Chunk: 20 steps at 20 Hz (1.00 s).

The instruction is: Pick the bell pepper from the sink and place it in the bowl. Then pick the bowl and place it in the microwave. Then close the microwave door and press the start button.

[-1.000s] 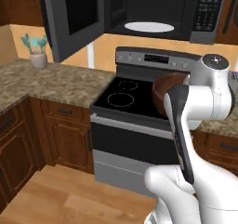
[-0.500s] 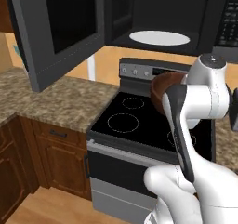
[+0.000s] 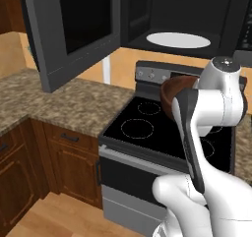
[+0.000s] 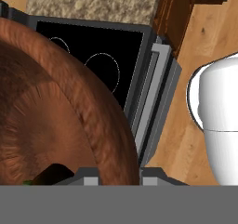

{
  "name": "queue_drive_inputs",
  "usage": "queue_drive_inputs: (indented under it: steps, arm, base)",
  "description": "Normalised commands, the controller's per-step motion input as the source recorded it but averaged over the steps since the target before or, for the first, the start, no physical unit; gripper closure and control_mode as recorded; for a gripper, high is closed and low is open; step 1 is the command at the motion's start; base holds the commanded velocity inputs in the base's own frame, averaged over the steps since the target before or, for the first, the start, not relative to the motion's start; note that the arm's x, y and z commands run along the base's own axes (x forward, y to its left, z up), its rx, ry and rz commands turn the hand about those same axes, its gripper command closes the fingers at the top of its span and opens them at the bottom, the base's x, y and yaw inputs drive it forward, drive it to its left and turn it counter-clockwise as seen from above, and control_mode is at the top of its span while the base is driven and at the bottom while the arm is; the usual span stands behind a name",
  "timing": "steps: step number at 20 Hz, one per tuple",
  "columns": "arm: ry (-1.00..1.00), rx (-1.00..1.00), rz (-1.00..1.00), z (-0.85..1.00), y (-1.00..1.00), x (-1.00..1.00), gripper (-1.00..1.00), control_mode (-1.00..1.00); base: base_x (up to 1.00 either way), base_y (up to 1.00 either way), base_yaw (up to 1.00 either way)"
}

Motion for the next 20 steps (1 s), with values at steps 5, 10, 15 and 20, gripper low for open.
queue_drive_inputs:
  steps: [5,10,15,20]
  arm:
    - [0.0,0.0,0.0,0.0,0.0,0.0,1.0,1.0]
    - [0.0,0.0,0.0,0.0,0.0,0.0,1.0,1.0]
    - [0.0,0.0,0.0,0.0,0.0,0.0,1.0,1.0]
    - [0.0,0.0,-0.07,0.02,-0.07,0.02,1.0,-1.0]
  base:
    - [0.14,-0.01,0.26]
    - [0.14,-0.05,0.23]
    - [-0.05,-0.35,0.09]
    - [-0.05,-0.16,-0.06]
